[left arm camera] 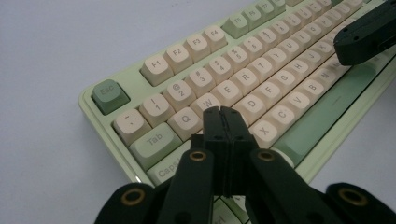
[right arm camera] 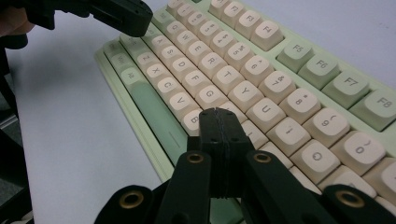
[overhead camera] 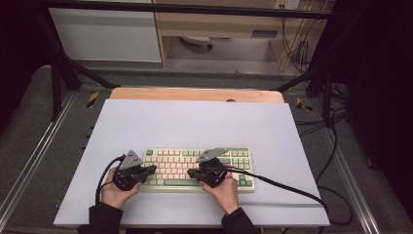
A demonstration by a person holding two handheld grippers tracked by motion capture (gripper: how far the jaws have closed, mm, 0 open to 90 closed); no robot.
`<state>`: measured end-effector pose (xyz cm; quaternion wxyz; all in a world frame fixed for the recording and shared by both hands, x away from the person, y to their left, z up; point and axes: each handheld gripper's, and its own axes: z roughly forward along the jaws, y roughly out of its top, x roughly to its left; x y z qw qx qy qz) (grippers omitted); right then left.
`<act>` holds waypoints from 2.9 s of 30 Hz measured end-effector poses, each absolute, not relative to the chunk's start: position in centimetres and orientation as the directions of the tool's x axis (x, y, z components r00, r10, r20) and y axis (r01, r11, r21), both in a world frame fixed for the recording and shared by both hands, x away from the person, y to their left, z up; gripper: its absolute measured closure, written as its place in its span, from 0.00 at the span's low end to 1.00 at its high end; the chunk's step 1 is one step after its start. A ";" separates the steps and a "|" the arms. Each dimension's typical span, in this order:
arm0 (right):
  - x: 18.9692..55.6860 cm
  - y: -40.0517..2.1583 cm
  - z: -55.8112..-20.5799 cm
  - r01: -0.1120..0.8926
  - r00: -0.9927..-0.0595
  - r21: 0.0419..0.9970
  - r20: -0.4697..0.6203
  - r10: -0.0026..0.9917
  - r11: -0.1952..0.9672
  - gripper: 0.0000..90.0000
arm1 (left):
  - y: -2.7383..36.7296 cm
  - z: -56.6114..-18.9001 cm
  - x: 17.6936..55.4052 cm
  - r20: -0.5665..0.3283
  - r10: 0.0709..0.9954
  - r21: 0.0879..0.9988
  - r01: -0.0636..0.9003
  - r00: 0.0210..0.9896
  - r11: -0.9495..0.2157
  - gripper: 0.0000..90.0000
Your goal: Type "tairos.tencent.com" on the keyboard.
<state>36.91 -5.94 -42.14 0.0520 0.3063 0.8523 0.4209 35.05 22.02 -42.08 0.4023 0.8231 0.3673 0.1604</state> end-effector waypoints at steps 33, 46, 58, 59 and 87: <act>36.5 -11.2 -41.4 0.499 -0.771 0.749 0.155 0.617 0.436 1.00 | 20.2 -41.7 34.9 -0.038 0.707 0.780 0.463 0.706 -0.420 1.00; 36.1 -12.7 -41.4 0.504 -0.761 0.755 0.157 0.630 0.420 1.00 | 17.9 -42.3 35.0 -0.034 0.677 0.760 0.459 0.736 -0.460 1.00; 35.8 -13.2 -41.4 0.506 -0.756 0.759 0.162 0.634 0.410 1.00 | 17.0 -42.7 35.1 -0.027 0.664 0.750 0.454 0.748 -0.481 1.00; 35.8 -13.2 -41.4 0.506 -0.756 0.760 0.163 0.634 0.409 1.00 | 17.0 -42.7 35.1 -0.027 0.664 0.750 0.454 0.747 -0.481 1.00; 35.9 -13.4 -41.7 0.511 -0.754 0.756 0.167 0.635 0.408 1.00 | 18.6 -41.9 34.7 -0.029 0.677 0.765 0.452 0.736 -0.459 1.00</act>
